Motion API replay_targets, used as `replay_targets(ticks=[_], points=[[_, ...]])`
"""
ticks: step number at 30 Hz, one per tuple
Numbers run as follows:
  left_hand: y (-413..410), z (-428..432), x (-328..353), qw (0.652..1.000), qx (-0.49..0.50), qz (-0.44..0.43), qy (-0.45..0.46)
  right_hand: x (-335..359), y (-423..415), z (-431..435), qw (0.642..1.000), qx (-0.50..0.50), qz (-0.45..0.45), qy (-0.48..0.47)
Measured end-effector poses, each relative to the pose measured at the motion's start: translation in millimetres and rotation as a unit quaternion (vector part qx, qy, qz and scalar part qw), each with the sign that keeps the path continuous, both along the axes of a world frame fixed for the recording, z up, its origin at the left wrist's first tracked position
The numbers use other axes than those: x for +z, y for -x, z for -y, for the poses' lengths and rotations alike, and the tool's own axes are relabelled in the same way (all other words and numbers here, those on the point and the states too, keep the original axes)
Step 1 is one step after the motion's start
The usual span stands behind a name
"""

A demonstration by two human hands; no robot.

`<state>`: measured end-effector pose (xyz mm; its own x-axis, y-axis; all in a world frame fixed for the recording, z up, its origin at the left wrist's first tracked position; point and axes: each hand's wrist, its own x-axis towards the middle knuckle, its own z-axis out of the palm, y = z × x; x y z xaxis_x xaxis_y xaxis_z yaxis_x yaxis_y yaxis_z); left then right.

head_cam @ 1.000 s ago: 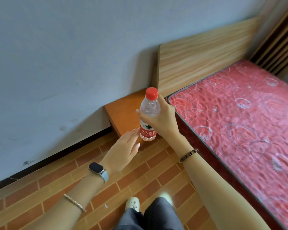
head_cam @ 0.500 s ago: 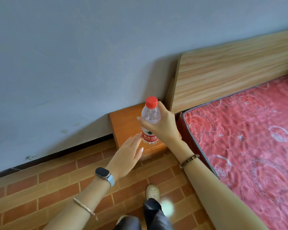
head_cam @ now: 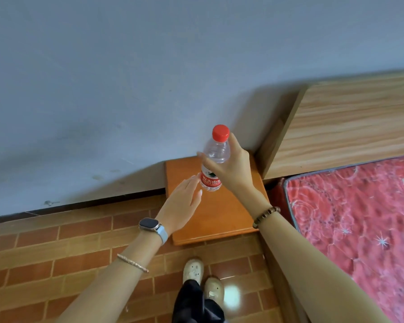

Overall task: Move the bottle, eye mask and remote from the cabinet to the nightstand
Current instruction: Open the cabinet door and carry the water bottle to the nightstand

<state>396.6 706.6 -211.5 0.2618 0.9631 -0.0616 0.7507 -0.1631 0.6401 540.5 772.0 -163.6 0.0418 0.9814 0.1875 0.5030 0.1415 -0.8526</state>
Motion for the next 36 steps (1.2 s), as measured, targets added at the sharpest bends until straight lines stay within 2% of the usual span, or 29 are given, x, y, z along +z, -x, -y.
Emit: replay_targets(ticks=[9,20,29,36], points=[[29.8,-66.2,-92.3,0.999,0.027,0.041,-0.015,-104.9,28.4,-73.7,0.998,0.062,-0.018,0.021],[67.6,-102.8,-229.5,0.996,0.081,0.024,0.004,-240.1,76.5,-125.5,0.991,0.131,-0.02,0.037],[71.1,-119.5,-271.1,0.994,0.099,0.02,0.03,-273.7,85.1,-144.7,0.987,0.155,-0.013,0.051],[69.7,-134.4,-278.8,0.995,0.099,-0.014,0.016,-280.7,87.8,-156.2,0.986,0.154,-0.009,0.054]])
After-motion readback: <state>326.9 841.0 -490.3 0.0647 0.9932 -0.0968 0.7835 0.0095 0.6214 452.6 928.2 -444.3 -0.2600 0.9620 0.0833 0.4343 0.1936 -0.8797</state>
